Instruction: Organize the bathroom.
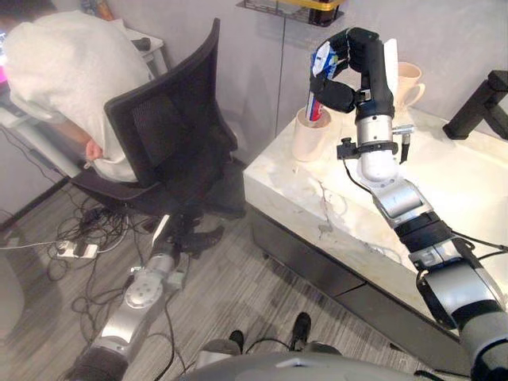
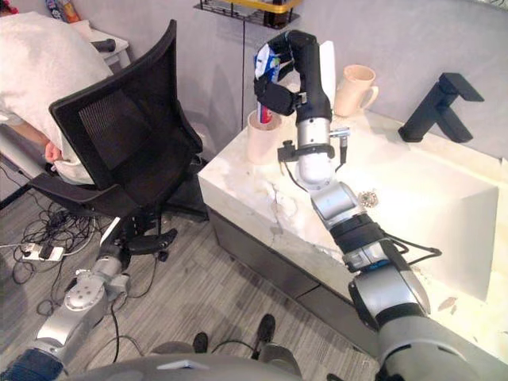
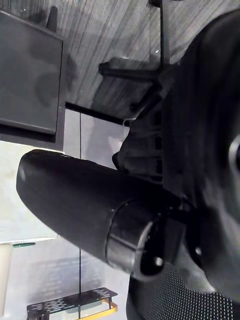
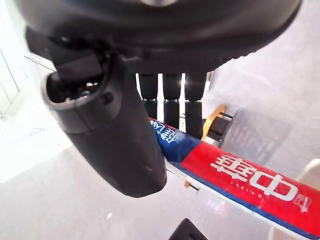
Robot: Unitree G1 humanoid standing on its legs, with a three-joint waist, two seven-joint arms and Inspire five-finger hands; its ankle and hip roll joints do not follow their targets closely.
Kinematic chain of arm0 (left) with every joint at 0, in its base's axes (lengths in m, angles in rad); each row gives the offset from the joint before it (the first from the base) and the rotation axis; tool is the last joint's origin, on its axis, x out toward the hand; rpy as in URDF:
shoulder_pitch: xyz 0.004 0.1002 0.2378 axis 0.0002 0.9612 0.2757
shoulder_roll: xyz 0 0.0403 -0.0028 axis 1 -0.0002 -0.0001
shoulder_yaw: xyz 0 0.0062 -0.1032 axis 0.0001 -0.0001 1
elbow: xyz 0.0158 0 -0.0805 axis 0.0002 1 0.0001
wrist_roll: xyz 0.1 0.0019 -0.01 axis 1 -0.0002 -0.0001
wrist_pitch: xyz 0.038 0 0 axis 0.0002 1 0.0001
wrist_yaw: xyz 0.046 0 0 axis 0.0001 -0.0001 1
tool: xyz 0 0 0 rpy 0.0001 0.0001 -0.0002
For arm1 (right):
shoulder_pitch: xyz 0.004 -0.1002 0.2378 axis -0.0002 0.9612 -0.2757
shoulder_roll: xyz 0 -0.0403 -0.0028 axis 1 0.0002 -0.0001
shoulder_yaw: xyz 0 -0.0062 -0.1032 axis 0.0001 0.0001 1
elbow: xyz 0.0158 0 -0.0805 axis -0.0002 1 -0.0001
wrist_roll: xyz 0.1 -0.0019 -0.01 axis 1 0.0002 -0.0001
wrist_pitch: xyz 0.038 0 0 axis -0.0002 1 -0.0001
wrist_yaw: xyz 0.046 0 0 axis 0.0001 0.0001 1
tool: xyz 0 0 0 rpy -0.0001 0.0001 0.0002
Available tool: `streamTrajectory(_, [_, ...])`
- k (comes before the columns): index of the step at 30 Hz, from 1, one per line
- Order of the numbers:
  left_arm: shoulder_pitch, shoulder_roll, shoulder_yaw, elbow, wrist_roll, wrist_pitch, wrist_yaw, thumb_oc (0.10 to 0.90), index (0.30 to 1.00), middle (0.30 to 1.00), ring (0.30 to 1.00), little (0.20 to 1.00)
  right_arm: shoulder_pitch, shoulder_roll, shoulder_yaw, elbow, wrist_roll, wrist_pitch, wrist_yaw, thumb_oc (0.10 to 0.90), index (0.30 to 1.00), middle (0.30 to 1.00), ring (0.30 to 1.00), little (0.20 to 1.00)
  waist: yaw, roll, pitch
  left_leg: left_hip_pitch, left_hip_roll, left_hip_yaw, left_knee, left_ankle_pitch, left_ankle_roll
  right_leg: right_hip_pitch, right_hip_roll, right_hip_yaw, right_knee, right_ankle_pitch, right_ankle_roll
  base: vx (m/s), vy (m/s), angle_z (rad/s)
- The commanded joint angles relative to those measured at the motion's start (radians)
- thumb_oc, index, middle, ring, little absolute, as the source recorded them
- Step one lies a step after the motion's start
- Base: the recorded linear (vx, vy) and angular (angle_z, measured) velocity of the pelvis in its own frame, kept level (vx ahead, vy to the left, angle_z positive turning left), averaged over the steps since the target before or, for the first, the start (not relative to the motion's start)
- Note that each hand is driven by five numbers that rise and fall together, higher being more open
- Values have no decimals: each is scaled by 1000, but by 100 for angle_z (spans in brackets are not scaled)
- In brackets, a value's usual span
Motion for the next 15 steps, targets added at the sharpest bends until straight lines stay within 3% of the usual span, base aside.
streamTrajectory(1, [-36,35,6,-96,15,-133,11,800,900,900,900,900,-120,-32,-65,-43,-29,-136,-29,400,300,300,300,300,-11,-24,-30,-68,-12,20,6,21,17,62,-1,58,-4,-120,9,0,0,0])
streamTrajectory(2, [-31,33,9,-105,12,-128,14,800,900,900,900,900,-102,-29,-71,-54,-16,-128,-6,480,420,420,420,420,-15,-20,-28,-68,-12,25,7,21,17,62,-1,62,-5,-120,8,0,0,0])
streamTrajectory(3, [-31,32,9,-108,13,-124,16,800,900,900,900,900,-97,-28,-72,-58,-10,-124,0,800,900,900,900,900,-16,-19,-28,-69,-12,27,6,21,17,61,-1,63,-6,-121,8,0,0,0])
streamTrajectory(8, [-25,35,14,-124,13,-104,24,800,900,900,900,900,-66,-17,-66,-71,33,-54,41,800,900,900,900,900,-24,-19,-32,-68,-9,36,6,23,16,63,-2,68,-7,-124,9,0,0,0])
streamTrajectory(10, [-21,35,19,-132,12,-97,21,800,900,900,900,900,-54,-12,-61,-71,58,35,69,800,900,900,900,900,-29,-22,-35,-67,-8,40,5,23,15,67,-3,72,-7,-125,11,-35,8,-3])
streamTrajectory(12, [-17,33,23,-137,12,-90,20,800,900,900,900,900,-49,-9,-57,-66,66,49,70,800,900,900,900,900,-30,-24,-36,-65,-8,42,4,23,15,68,-3,75,-7,-126,11,-27,11,-5])
streamTrajectory(15, [-14,28,19,-161,17,-71,33,800,900,900,900,900,-42,0,-49,-45,74,129,82,800,900,900,900,900,-33,-30,-45,-58,-10,44,3,13,16,77,-2,83,-7,-129,12,-46,41,-5])
